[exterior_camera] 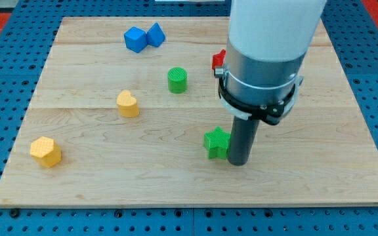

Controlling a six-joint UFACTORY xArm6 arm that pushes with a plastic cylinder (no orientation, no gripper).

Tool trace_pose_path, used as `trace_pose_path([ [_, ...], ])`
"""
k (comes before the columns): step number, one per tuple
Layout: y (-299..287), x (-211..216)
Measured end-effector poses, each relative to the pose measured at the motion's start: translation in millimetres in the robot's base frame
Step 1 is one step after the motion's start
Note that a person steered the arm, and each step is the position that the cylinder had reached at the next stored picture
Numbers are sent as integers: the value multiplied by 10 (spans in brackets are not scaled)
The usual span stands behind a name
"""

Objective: Place the green star in between the yellow blocks

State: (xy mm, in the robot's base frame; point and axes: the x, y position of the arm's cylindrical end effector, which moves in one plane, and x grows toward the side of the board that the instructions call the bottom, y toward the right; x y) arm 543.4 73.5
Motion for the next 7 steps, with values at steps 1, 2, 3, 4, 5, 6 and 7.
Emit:
trace_pose_path([
  [1,171,-81],
  [2,-374,-81],
  [3,-1090,-83],
  [4,-909,-83],
  [5,-556,-245],
  [6,-881,-448],
  [7,-1375,-422],
])
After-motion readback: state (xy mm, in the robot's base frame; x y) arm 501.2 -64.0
